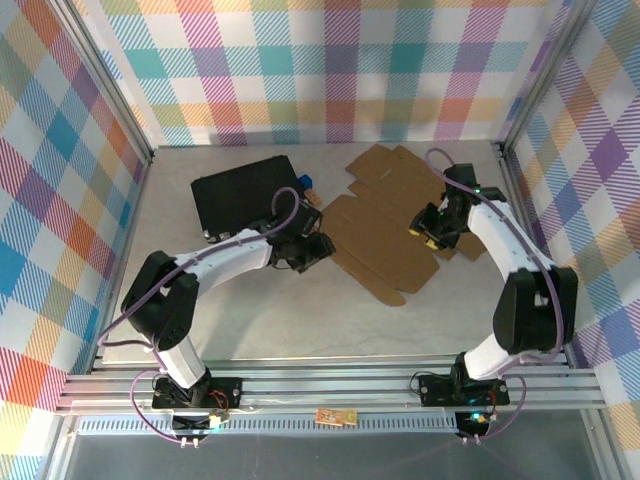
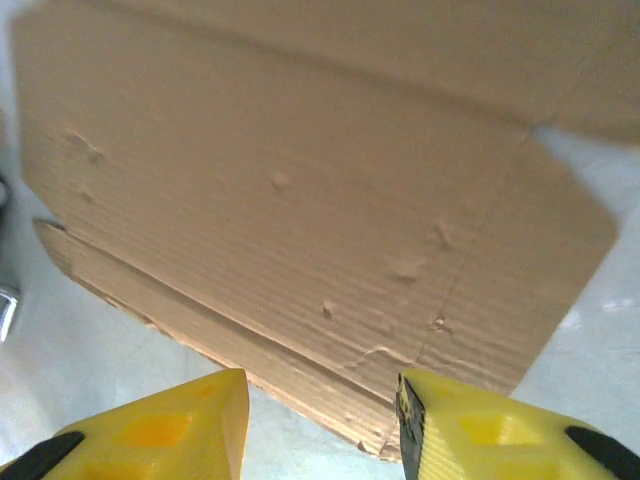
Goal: Fold the paper box
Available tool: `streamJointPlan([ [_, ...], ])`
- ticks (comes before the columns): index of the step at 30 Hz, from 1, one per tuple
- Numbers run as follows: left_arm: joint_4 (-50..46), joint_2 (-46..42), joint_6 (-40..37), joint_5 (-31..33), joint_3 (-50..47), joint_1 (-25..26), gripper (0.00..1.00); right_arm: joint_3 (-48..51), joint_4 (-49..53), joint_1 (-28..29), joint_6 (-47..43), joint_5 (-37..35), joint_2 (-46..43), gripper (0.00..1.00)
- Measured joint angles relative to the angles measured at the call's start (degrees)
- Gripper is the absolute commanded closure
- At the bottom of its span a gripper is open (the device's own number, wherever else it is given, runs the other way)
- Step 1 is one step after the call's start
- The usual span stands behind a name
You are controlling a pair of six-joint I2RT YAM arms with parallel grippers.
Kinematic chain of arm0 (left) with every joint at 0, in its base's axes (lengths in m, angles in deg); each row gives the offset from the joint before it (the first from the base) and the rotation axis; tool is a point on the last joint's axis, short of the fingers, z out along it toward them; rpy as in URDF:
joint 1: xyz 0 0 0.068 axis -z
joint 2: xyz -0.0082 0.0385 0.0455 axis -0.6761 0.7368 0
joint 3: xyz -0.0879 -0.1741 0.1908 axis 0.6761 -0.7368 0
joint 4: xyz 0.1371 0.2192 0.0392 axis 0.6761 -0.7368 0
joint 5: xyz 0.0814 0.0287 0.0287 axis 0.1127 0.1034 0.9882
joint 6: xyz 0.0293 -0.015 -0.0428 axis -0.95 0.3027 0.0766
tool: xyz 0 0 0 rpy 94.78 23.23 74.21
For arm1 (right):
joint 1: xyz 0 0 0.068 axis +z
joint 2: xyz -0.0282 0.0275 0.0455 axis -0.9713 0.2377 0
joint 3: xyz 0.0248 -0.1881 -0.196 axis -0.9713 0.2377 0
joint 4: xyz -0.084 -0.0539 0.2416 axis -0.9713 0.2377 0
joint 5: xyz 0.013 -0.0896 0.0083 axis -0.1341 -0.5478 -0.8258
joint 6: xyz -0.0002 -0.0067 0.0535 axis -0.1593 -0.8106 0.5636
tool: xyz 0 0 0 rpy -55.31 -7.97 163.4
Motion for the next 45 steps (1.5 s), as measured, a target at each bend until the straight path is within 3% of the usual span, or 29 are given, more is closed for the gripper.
streamJointPlan([
  [5, 7.23, 6.49, 5.6, -3.1, 1.46, 0.92, 0.46, -2.47, -3.23, 0.04, -0.02, 6.12, 8.7, 0.6],
  [11, 13.18, 10.32, 11.47, -4.94, 0.24, 1.46, 0.44, -3.76, -5.31, 0.7, -0.02, 7.3, 17.62, 0.6],
  [24, 24.61, 14.84, 18.25, -7.34, -0.17, 3.23, 0.44, -3.8, -3.69, 1.57, -0.55, 7.23, 21.29, 0.61],
  [37, 23.8, 14.36, 18.56, -7.23, 1.18, 4.37, 0.45, -3.32, -2.54, 3.39, -1.09, 8.55, 21.49, 0.62],
  [45, 11.72, 10.93, 11.43, -6.01, 8.61, 4.39, 0.44, 0.48, -4.07, 4.44, 3.1, 14.25, 19.45, 0.6],
])
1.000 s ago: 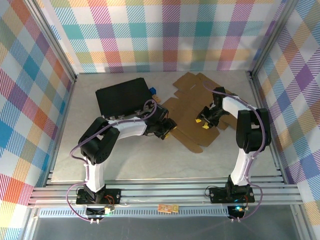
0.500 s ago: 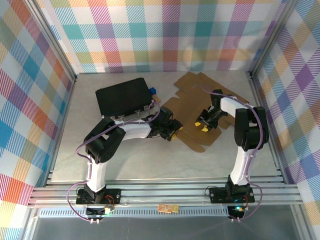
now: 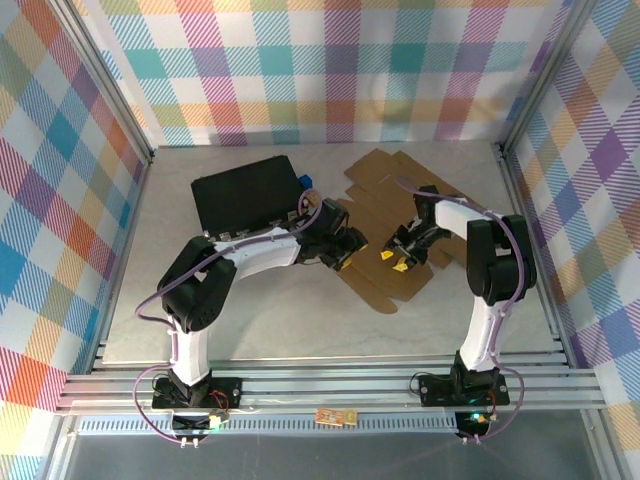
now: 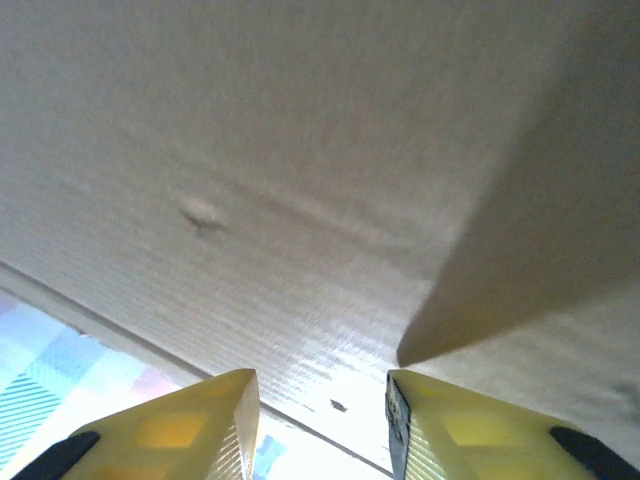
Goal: Fold the paper box
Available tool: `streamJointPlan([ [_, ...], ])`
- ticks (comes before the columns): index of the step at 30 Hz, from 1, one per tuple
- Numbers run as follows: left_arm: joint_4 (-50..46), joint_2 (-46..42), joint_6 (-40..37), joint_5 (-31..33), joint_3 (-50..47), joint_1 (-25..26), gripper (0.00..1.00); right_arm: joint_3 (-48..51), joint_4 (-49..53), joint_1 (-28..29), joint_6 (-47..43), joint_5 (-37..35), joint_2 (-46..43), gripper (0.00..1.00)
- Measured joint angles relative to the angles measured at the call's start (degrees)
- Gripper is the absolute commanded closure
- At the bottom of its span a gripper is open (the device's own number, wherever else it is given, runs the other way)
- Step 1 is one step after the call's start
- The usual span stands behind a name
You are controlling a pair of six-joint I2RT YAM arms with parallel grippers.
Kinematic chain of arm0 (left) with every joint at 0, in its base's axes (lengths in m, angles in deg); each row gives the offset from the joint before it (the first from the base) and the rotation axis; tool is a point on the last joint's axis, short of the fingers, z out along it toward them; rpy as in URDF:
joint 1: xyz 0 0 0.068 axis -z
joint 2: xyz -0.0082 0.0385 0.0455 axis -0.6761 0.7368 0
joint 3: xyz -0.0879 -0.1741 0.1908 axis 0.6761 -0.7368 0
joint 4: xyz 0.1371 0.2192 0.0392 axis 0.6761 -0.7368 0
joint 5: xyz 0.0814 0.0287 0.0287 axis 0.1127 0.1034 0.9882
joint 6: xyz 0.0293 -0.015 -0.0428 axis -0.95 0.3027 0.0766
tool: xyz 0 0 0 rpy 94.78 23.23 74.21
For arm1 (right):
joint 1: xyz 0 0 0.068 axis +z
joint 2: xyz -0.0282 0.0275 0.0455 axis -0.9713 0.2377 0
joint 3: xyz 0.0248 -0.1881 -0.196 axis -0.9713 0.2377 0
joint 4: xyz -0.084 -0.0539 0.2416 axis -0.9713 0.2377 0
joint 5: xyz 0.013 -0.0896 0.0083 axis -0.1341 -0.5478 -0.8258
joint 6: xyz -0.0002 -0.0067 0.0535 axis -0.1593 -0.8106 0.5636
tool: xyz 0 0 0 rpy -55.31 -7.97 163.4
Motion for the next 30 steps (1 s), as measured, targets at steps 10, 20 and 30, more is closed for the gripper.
streamJointPlan([
  [10, -5.01, 6.27, -5.81, -1.49, 4.98, 2.93, 0.46, -0.37, 4.35, -3.56, 2.82, -0.35, -13.11, 0.48],
  [20, -13.2, 2.1, -14.69, -0.44, -2.99, 2.54, 0.47, -6.95, 6.16, -27.34, -1.86, -9.84, -19.02, 0.39],
  [30, -27.21, -1.2, -24.28, 8.52, -3.63, -2.36, 0.46, -15.74, 8.04, -30.73, -9.09, -14.78, -6.6, 0.34],
])
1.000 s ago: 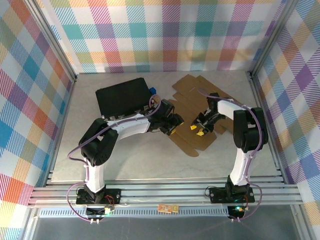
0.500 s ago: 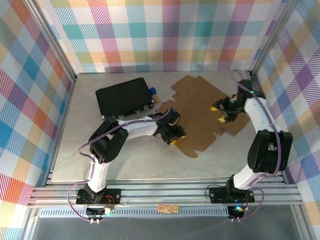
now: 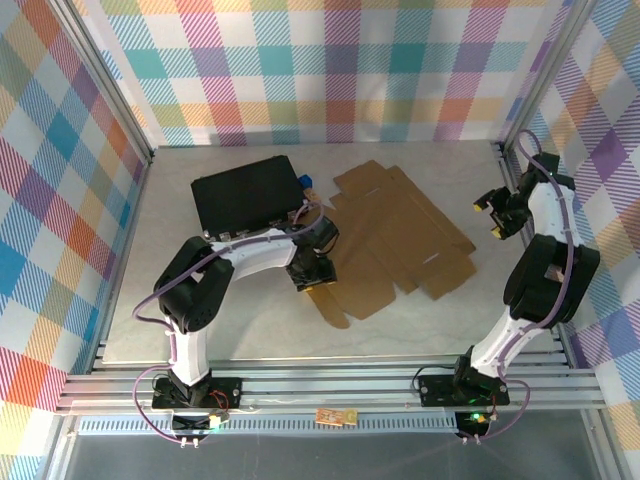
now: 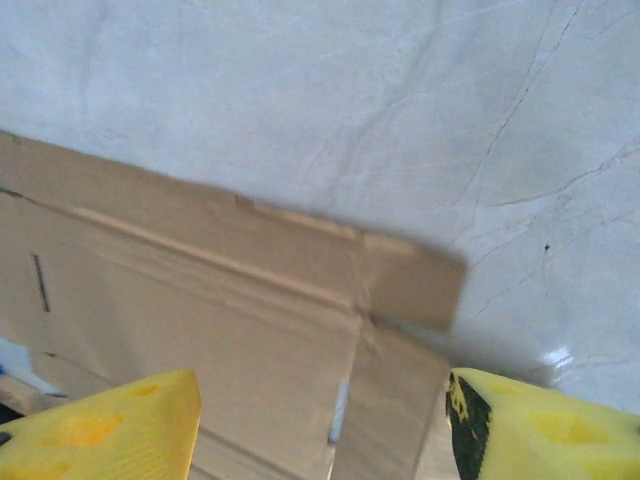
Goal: Fold the paper box
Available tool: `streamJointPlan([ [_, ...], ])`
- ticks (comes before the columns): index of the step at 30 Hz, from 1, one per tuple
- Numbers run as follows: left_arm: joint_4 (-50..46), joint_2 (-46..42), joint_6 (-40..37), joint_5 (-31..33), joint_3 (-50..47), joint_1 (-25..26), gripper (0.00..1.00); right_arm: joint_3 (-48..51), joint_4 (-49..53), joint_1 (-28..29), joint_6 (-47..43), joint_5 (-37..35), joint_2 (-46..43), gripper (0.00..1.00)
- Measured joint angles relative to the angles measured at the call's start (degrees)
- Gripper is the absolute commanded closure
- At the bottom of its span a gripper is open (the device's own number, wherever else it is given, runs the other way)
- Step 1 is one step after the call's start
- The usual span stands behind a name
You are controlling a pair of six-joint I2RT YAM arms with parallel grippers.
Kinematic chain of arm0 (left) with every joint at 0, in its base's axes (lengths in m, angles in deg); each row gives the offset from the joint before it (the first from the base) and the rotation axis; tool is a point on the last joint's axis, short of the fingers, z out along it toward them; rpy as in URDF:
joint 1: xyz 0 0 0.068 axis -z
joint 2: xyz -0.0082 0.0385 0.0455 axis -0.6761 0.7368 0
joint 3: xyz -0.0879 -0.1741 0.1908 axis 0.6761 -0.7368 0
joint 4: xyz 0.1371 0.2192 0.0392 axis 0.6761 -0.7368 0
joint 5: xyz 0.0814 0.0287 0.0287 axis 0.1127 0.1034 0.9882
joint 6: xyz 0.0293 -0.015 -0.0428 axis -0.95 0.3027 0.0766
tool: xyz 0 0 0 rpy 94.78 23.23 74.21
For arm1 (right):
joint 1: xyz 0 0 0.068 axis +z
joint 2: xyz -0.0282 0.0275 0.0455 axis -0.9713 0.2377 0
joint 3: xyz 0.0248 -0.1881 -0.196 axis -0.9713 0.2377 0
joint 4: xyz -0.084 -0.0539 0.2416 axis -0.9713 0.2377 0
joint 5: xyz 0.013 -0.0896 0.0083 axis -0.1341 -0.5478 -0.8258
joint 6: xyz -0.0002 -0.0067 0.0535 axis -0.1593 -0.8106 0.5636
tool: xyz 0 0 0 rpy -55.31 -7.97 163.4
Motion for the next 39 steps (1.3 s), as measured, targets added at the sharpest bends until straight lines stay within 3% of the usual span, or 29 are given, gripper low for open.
streamJointPlan([
  [5, -5.44, -0.96, -2.27, 4.83, 0.24, -1.88, 0.44, -1.29, 0.94, 0.02, -3.41, 2.91, 8.07, 0.33],
  [9, -6.82, -1.7, -2.21, 4.52, 2.29, -1.27, 0.44, 2.62, 1.73, 0.72, -4.68, 4.33, 9.35, 0.33],
  [14, -5.51, -1.49, -1.27, 0.02, 8.35, 2.34, 0.44, 9.77, 2.19, 0.87, -5.66, 4.48, 6.95, 0.33],
  [23, -2.03, 5.01, -0.48, -6.38, 12.68, 4.59, 0.44, 11.34, 2.64, 0.92, -8.28, 4.59, 6.62, 0.34],
  [30, -1.84, 8.48, -0.5, -7.26, 12.66, 4.59, 0.44, 13.33, 4.0, 1.14, -10.36, 7.87, 5.57, 0.35],
  [39, -1.81, 8.85, -0.74, -7.19, 12.66, 4.59, 0.44, 15.17, 4.48, 1.14, -9.84, 13.84, -2.71, 0.37],
])
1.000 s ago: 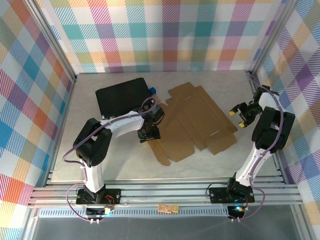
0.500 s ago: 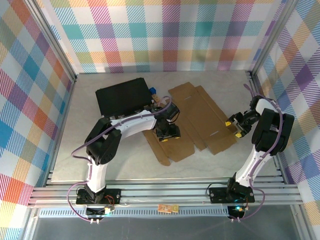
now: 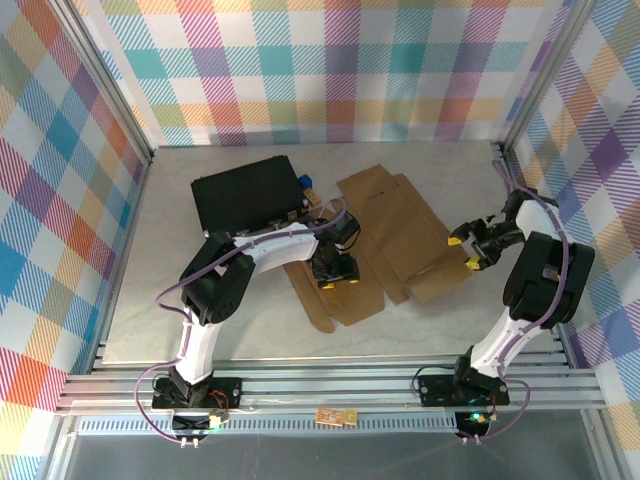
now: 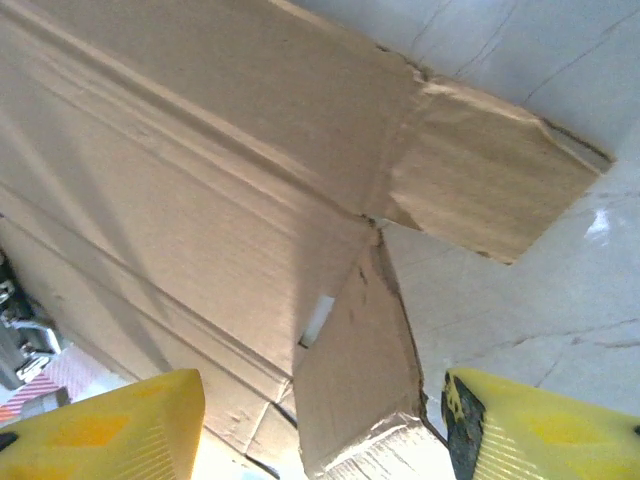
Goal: Fold the paper box
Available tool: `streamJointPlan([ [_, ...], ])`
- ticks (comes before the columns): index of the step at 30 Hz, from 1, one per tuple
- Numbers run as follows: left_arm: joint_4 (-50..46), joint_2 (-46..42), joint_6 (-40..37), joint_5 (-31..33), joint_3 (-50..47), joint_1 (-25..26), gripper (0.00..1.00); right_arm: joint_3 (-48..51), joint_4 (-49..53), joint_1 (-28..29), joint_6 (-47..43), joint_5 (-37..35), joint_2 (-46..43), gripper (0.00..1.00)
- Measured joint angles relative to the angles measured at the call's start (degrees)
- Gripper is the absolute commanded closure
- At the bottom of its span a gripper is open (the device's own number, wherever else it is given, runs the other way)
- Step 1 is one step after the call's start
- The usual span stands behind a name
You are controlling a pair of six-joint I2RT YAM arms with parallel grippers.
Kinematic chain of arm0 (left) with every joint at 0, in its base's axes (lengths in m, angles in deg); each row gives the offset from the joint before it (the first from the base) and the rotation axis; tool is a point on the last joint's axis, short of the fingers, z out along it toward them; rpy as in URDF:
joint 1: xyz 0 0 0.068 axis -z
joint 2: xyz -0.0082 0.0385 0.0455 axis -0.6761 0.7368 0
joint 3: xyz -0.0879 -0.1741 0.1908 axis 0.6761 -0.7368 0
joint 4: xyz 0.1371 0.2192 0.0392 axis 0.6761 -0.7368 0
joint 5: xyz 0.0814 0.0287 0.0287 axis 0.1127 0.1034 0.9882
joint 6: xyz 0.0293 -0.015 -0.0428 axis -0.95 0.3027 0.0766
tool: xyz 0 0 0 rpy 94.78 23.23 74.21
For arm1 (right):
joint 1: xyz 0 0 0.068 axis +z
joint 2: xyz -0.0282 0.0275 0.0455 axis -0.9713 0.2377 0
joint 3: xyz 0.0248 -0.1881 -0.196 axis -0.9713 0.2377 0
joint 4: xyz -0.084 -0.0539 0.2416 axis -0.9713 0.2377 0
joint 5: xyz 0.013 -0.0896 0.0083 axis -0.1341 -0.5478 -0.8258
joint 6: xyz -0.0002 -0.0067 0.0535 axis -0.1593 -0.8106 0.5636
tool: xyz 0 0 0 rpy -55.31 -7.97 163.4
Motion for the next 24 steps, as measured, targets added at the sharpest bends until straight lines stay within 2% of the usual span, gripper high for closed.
streamJointPlan([
  [6, 3.41, -0.02, 4.9, -3.32, 0.35, 0.55, 0.43, 4.94, -0.46, 0.0, 0.5, 0.46, -0.07, 0.4],
  [15, 13.75, 0.39, 19.47, -14.23, 5.66, 6.23, 0.34, 5.27, -2.19, 0.0, 1.92, 1.62, 0.35, 0.45],
  [24, 31.58, 3.02, 40.52, -17.2, -1.27, 8.07, 0.32, 5.29, -2.97, 0.0, 2.82, 3.5, 0.35, 0.47],
])
